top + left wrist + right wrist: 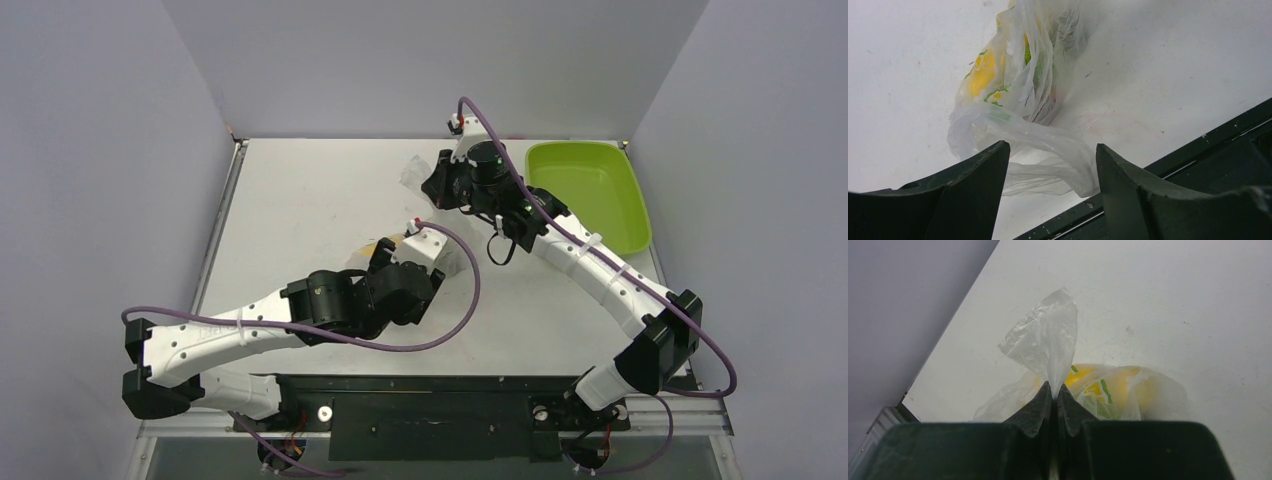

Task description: Take the fake fruits out of the plastic bag

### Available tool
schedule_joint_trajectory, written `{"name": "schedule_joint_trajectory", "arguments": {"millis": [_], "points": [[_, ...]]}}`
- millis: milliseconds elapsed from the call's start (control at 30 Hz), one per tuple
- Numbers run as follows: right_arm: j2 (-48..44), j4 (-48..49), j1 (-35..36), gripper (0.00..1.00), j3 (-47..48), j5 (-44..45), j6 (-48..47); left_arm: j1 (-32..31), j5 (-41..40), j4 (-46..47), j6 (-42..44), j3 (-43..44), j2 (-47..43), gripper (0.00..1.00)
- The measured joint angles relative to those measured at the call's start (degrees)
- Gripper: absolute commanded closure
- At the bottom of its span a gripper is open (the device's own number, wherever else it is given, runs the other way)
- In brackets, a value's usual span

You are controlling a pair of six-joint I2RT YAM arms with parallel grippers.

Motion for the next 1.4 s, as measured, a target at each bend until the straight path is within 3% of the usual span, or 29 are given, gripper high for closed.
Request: {"name": "schedule_joint_trajectory", "arguments": {"millis": [433,767,867,1033,1167,1233,1400], "points": [[0.0,0.35,0.0,1.0,-0.28,-0.02,0.02,2.56,4.52,-1.99,-0.5,-0.83,3.65,0.37],[0.0,0.37,0.0,1.0,-0.28,-0.07,0.0,6.97,13.84,-1.7,0.42,-2.75,5.62,0.35],[0.0,0.42,0.0,1.0,-0.28,-0.09,0.02,8.57,16.35,-1.49,0.72,-3.63,6.78,0.42],[0.0,0.81,0.0,1.0,-0.28,-0.24,0.02,12.59,19.89,0.5,1.14,-5.31,7.06,0.76],[0.0,0.87,0.0,1.0,-0.28,-0.24,0.0,15.32,22.88,3.04,1.86,-6.62,6.51,0.95],[0.0,1.05,-0.02,1.0,-0.28,-0.24,0.02,16.26,23.69,3.89,2.03,-7.28,5.42,1.0],[0.28,1.49,-0.11,1.0,-0.11,-0.33,0.0,17.46,20.94,4.66,1.55,-7.54,-0.09,1.0]]}}
